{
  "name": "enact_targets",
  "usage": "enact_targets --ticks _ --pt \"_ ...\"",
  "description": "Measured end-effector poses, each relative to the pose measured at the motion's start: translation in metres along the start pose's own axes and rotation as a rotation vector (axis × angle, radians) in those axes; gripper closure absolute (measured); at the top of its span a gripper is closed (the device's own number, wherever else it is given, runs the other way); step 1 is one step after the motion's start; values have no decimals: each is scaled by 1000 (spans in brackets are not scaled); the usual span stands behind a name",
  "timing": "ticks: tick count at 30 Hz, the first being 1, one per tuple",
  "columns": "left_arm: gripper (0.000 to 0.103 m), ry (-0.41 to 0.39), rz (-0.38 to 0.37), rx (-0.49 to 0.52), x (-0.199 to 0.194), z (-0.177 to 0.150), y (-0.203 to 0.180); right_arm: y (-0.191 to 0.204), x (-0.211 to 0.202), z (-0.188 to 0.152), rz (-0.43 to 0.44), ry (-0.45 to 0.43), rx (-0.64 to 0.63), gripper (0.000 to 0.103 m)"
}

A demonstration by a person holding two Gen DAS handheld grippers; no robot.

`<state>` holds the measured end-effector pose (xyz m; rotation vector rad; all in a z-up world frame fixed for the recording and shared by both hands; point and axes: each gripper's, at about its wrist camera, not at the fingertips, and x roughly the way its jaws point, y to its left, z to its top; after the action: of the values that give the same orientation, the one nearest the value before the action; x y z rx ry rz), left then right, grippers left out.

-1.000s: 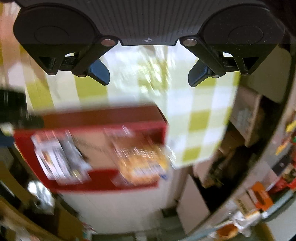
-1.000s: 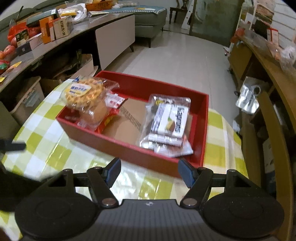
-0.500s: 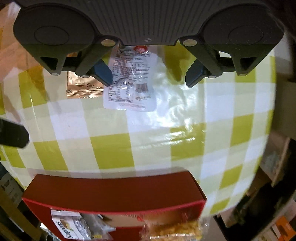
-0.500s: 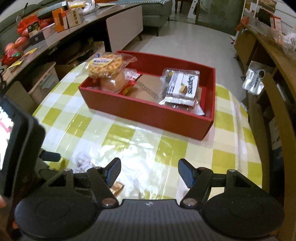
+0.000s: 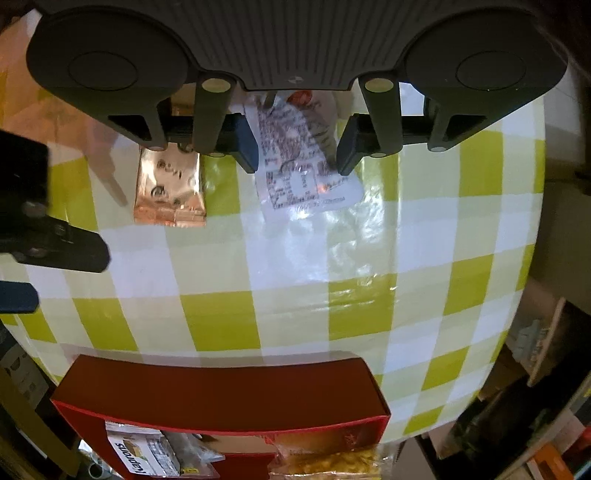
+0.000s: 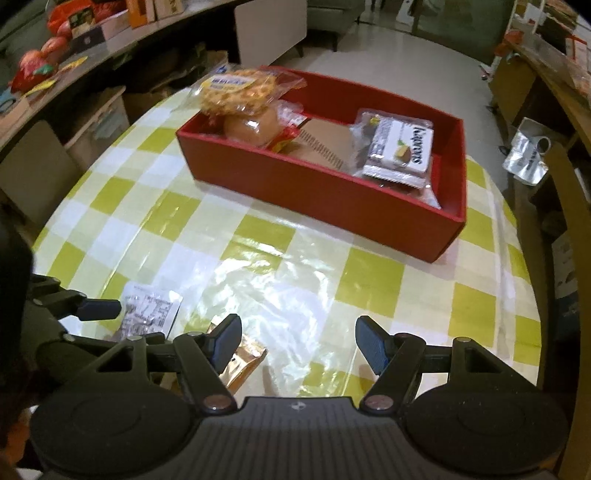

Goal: Organize snacks
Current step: 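Move both tools to the white pouch and gold foil packet on the cloth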

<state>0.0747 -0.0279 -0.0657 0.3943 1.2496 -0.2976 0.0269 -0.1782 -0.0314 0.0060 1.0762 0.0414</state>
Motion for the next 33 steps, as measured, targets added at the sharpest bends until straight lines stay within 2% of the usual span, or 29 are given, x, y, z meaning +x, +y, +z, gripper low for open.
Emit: enact_targets --ticks 4,7,9,13,17,22,25,26,28,30,33 --pt "44 -25 25 9 -8 -9 3 7 7 0 11 22 -9 25" --pt "29 -59 85 23 -12 -9 5 16 14 -1 25 45 -22 25" --pt "28 -77 101 18 -14 -8 10 21 19 -3 26 60 -19 25" --pt "25 -82 78 -52 -17 -3 34 28 32 -10 50 103 26 25" --pt "22 -84 69 -80 -17 -3 46 40 51 -14 53 139 57 25" --pt "23 -72 86 -76 -11 -6 49 54 58 -15 -21 92 25 20" --pt "21 -42 48 -96 -7 -8 54 49 53 -20 2 102 2 28" --pt "19 -27 24 -107 -5 -8 56 47 50 -23 -4 106 -14 35" --pt "18 -7 -8 -119 -1 -7 56 43 44 -29 -5 114 -35 40" --pt "17 -14 -6 -111 -2 -5 53 38 40 -32 -8 130 -46 51" --pt "15 -7 -17 -115 -3 -5 47 29 34 -39 -21 143 -52 52"
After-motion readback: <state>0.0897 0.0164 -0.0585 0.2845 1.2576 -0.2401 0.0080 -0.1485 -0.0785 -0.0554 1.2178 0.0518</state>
